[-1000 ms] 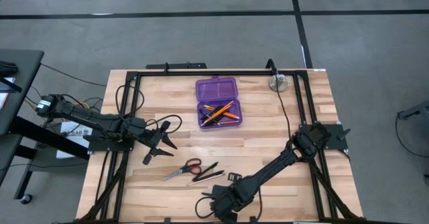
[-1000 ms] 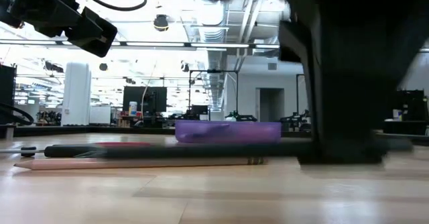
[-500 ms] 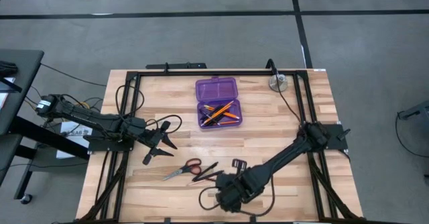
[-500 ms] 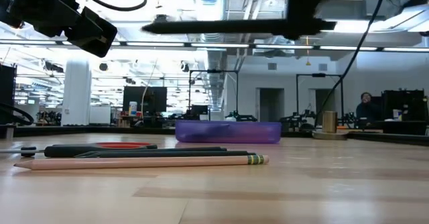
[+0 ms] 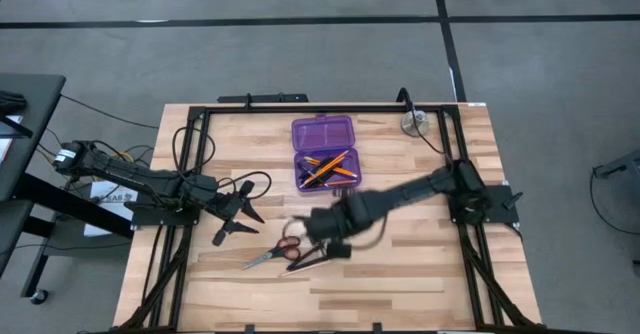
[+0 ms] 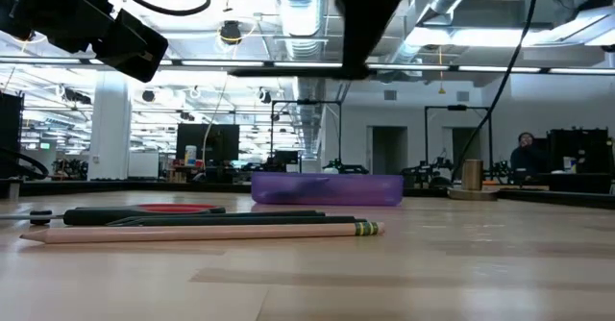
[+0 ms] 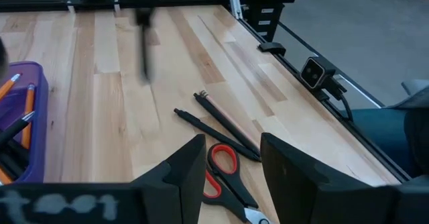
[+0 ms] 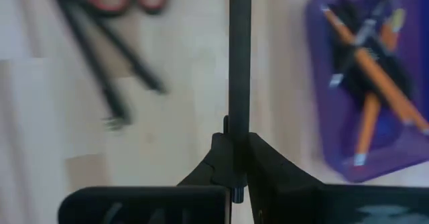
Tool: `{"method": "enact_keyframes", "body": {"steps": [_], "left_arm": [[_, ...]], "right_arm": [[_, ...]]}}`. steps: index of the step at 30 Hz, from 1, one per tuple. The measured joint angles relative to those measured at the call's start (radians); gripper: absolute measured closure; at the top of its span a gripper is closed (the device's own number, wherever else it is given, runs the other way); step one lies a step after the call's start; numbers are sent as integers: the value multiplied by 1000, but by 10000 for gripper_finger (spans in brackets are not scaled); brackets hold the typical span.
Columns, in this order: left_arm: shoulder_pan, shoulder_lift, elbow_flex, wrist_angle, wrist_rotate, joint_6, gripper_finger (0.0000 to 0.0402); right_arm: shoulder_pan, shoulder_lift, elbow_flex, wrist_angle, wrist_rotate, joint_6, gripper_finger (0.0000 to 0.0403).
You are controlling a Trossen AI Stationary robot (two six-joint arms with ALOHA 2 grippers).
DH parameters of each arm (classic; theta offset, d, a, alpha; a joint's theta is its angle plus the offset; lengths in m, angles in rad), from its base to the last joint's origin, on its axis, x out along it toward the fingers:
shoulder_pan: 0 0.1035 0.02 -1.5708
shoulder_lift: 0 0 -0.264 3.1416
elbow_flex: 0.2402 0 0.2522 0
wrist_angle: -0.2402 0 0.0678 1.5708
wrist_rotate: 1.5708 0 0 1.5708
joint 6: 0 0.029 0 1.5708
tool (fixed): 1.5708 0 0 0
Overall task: Pick & place school supplies into a supply box
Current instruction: Put the black pen into the purple supply box
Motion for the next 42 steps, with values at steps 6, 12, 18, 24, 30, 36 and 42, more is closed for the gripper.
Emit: {"method": "enact_keyframes", "body": {"steps": [6,12,18,24,30,36,42], "left_arm": [[0,0,0,20,18,-30,271],[0,0,0,23,19,-49,271],[0,0,0,23,17,-40,271],[0,0,0,22,14,-15,271],[0,0,0,18,14,-3,271],[0,0,0,14,13,-2,271],[0,0,0,14,11,-2,271]], "right_arm": [[-153,0,0,-59,-7,-156,400],[-308,0,0,-100,-19,-248,400],[-428,0,-13,-47,-66,-323,400],[-495,1,-58,-18,-111,-334,397],[-513,2,-127,24,-111,-312,385],[-504,2,-177,70,-111,-290,356],[-500,2,-200,74,-111,-246,345]]}}
